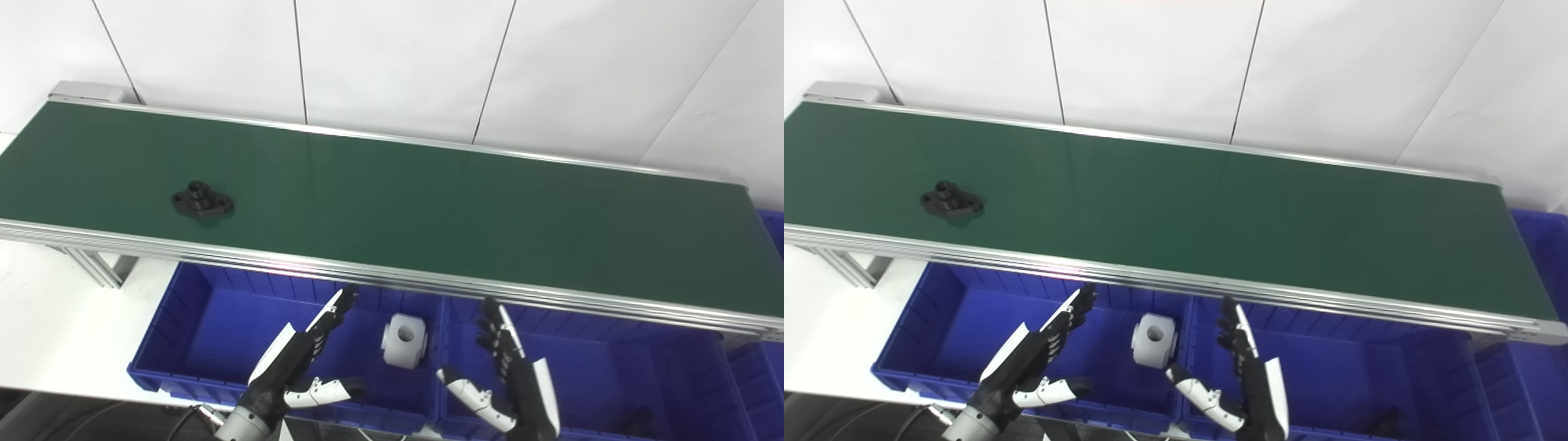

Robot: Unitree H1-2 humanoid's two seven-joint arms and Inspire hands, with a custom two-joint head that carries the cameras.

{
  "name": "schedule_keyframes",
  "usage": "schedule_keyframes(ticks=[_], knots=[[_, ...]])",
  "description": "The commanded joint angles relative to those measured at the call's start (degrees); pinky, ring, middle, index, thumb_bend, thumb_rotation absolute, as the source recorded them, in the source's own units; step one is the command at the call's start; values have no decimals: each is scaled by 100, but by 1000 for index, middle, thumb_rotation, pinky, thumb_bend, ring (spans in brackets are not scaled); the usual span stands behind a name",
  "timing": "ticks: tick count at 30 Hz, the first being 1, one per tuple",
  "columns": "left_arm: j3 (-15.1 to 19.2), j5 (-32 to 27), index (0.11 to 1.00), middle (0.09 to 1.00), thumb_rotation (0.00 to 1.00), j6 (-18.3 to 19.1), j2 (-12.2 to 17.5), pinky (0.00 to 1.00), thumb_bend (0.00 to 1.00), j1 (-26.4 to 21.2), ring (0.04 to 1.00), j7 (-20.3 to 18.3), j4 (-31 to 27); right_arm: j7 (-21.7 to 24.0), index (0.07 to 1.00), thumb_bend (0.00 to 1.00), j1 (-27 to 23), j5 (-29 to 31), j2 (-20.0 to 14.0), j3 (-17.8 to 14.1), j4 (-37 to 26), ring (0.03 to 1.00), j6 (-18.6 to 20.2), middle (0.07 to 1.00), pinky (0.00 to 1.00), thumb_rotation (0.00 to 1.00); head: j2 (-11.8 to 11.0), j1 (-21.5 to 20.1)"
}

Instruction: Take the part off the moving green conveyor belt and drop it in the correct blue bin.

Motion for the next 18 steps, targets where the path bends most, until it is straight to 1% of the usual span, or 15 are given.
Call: schedule_keyframes(ticks=[1,2,3,4,5,6,7,8,10,11,13,15,18], knots=[[-5,-38,1000,1000,649,50,12,1000,787,-119,1000,-18,-275,56,980,767,-9,81,-3,-16,-294,937,105,959,866,477,121,16],[-7,-38,1000,1000,649,78,19,1000,787,-138,1000,-29,-299,72,981,760,-17,95,-13,-16,-336,937,143,960,872,474,194,18],[-8,-37,1000,1000,650,95,24,1000,786,-150,1000,-34,-315,80,980,757,-22,105,-21,-13,-361,935,170,960,873,475,194,18],[-2,-34,1000,1000,650,78,11,1000,785,-181,1000,-18,-306,80,980,756,-50,96,-37,-11,-369,934,167,960,873,476,306,6],[3,-33,1000,1000,646,64,2,1000,787,-201,1000,-6,-299,79,978,747,-71,88,-48,-8,-373,930,163,958,876,471,306,6],[11,-32,1000,1000,645,88,-13,1000,788,-228,1000,6,-318,75,976,744,-99,75,-50,-12,-393,927,176,956,880,471,521,-7],[16,-32,1000,1000,645,117,-22,1000,789,-248,1000,11,-341,73,975,744,-120,66,-49,-14,-416,926,195,955,881,471,571,-10],[12,-62,1000,1000,646,164,-1,1000,790,-305,1000,-33,-371,76,973,742,-138,-3,-42,-27,-524,924,351,953,884,472,767,-13],[10,-106,1000,1000,654,255,23,1000,772,-420,1000,-98,-417,89,970,759,-180,-78,-24,-59,-748,933,675,952,888,528,928,18],[12,-95,1000,1000,650,326,18,1000,768,-455,1000,-106,-458,93,968,763,-204,-103,-31,-70,-828,936,762,953,889,555,1020,60],[7,-39,1000,1000,646,485,-4,1000,770,-477,1000,-91,-568,104,967,753,-248,-76,-58,-89,-901,934,805,953,884,570,1118,125],[-18,19,1000,1000,644,607,-18,1000,776,-486,1000,-79,-662,115,960,730,-278,-40,-86,-111,-927,923,808,950,881,567,1098,179],[-56,75,1000,1000,641,658,-36,1000,775,-473,1000,-62,-719,116,956,725,-284,-51,-119,-130,-915,916,758,946,873,572,1064,225]])
